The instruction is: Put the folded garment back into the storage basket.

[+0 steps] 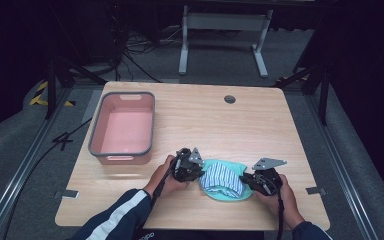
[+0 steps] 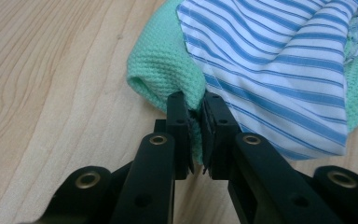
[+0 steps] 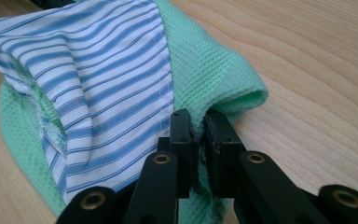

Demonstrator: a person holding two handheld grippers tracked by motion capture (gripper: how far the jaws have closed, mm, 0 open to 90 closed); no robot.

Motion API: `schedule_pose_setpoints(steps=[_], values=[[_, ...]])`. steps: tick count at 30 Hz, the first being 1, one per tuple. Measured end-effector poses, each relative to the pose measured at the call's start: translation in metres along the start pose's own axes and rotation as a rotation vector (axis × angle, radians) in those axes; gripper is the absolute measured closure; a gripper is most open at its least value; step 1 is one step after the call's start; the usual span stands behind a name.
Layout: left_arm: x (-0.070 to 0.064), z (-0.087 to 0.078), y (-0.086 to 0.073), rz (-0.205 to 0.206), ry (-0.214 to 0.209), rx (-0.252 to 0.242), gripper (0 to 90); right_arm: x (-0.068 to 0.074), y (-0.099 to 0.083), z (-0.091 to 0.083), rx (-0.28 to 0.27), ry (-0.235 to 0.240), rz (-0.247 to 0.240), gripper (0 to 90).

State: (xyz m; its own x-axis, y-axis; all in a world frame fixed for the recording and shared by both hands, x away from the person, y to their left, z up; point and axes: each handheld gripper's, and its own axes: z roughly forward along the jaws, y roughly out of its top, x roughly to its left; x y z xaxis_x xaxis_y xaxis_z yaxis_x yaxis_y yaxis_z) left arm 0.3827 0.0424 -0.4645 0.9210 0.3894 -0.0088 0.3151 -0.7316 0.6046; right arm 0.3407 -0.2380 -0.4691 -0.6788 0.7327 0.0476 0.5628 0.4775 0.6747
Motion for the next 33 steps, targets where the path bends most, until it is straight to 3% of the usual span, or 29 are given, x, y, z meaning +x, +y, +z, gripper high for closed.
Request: schedule_pose_setpoints(steps=[7, 12, 18, 27, 33], values=[[0.000, -0.007, 0.007, 0.009, -0.013, 0.014, 83.7, 0.000, 0.007, -0.009, -0.022, -0.006, 0.003, 83.3], [0.004, -0.020, 0.015, 0.012, -0.003, -0.009, 83.9, 0.003, 0.016, -0.016, -0.041, -0.008, -0.008, 83.4], [0.011, -0.042, 0.024, 0.016, 0.012, -0.026, 84.3, 0.008, 0.040, -0.026, -0.066, -0.016, -0.053, 83.4], [0.022, -0.063, 0.027, 0.011, 0.042, -0.035, 84.3, 0.011, 0.068, -0.030, -0.074, -0.002, -0.067, 83.4], [0.036, -0.085, 0.024, 0.002, 0.066, -0.038, 84.3, 0.015, 0.090, -0.029, -0.096, -0.004, -0.087, 83.4]])
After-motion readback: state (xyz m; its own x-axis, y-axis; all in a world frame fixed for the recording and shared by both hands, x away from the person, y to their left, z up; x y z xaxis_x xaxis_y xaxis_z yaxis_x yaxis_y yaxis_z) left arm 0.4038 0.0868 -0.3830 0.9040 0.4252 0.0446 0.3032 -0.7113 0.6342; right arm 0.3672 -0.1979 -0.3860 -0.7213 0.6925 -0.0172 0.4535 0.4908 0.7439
